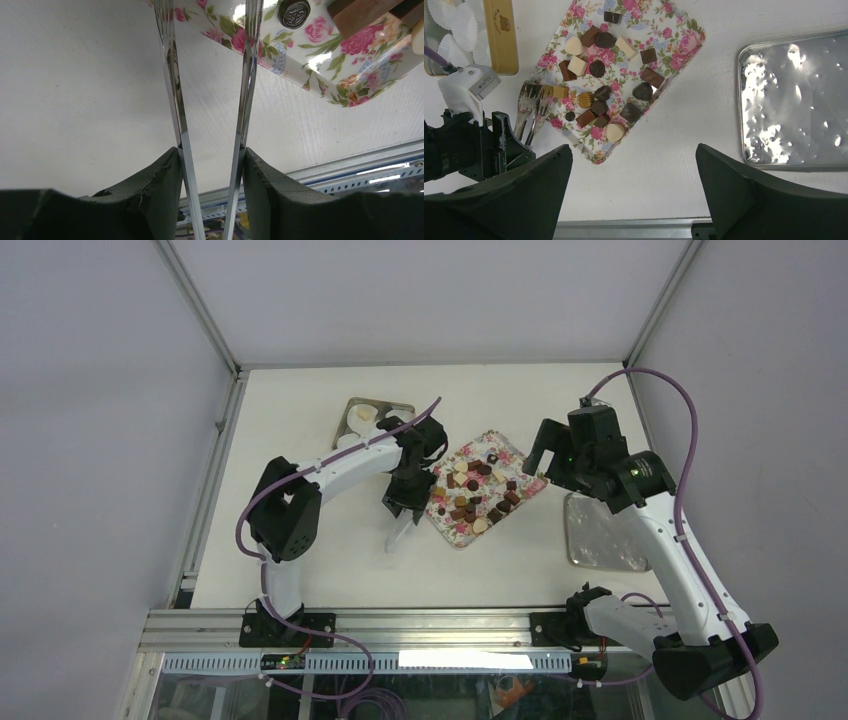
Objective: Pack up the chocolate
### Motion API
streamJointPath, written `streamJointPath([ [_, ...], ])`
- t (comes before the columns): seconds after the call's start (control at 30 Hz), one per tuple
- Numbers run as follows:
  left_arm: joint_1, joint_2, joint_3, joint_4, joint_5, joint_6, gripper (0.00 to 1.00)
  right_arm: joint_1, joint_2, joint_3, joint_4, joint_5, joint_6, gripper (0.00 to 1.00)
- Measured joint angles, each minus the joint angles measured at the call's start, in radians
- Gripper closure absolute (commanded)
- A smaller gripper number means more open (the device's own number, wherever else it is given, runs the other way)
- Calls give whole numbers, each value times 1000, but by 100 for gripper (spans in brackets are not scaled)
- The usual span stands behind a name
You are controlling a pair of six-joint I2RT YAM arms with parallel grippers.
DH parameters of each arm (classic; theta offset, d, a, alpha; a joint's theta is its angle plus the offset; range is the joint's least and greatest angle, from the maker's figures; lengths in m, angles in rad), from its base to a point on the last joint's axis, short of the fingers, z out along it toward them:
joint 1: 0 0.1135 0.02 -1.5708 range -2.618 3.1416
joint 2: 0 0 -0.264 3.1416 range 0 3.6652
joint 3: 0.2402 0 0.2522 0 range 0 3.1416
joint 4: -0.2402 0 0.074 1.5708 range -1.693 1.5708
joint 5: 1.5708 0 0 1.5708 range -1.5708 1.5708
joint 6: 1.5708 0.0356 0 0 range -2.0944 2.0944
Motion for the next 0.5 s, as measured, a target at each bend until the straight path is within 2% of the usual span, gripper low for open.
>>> streamJointPath([
  [0.13,0,0,9,-5,-4,0,64,0,0,-1,0,0,0,2],
  [0.2,0,2,13,-10,-4,1,72,0,0,-1,0,0,0,2],
  [0.33,0,5,16,-10,-7,3,97,0,0,-1,0,0,0,2],
  [0.37,0,7,17,-11,-8,3,100,0,0,-1,0,0,0,2],
  [0.5,0,12,31,-23,-9,3,100,0,0,-1,0,0,0,2],
])
